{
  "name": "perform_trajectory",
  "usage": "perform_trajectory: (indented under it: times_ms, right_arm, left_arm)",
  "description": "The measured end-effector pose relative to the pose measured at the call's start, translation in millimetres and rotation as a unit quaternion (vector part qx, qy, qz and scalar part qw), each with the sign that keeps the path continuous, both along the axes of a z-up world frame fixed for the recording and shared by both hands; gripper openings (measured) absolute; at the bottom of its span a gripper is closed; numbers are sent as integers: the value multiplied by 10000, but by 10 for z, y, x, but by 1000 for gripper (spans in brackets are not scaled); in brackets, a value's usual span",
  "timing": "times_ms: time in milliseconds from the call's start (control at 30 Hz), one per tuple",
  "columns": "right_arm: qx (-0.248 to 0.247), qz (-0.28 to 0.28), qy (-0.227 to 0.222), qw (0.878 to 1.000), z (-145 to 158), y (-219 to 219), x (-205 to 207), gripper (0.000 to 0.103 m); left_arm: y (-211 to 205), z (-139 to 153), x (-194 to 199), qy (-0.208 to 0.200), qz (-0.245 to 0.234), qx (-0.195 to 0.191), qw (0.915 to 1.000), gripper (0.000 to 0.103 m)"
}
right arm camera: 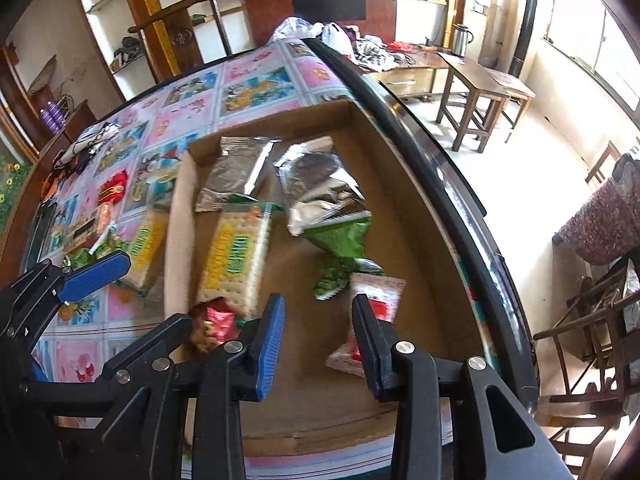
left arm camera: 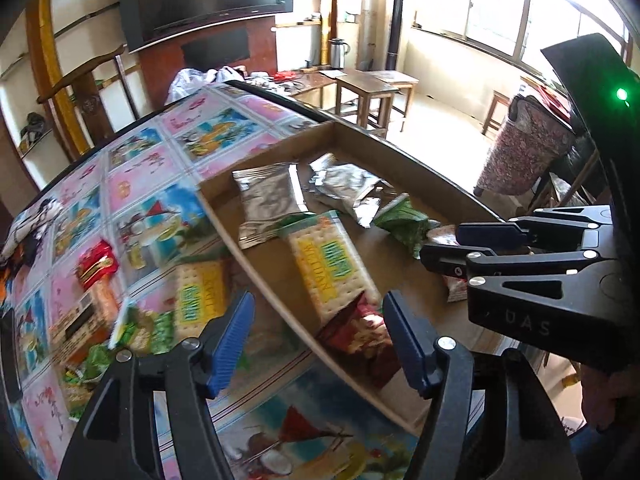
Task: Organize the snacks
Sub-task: 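Withdraw both grippers from the box back to the snack pile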
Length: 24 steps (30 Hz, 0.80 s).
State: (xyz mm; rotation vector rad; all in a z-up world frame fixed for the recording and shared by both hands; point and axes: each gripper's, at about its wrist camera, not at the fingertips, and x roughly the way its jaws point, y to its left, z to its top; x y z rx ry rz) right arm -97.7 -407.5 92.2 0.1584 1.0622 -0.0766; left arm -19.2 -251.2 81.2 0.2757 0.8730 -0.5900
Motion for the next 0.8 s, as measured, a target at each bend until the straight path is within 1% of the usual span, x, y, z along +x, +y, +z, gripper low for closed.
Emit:
perform_trajectory:
  times_ms: [300, 533, 667, 767, 800]
  right_arm:
    - [-21, 473, -91, 9988, 58, 454, 99, 41]
    - [-35, 766, -97, 9970, 75, 766, 174, 42]
    - [-25, 969, -93, 9952, 84, 920, 179, 43]
    - [-30, 1106, -77, 9938, 80, 1018, 174, 43]
    - [-22, 1137, -71, 9935, 79, 1035, 172, 44]
  left_arm:
    - [502, 70, 28, -30, 528, -61, 9986, 66]
    - [924, 102, 49, 12, 965, -188, 9952, 66]
    - [1248, 88, 82, 87, 1323, -262, 9908, 66]
    - [1596, 19, 116, 198, 1732, -317, 9842, 66]
    - [1745, -35, 137, 269, 1913, -291, 9807, 67]
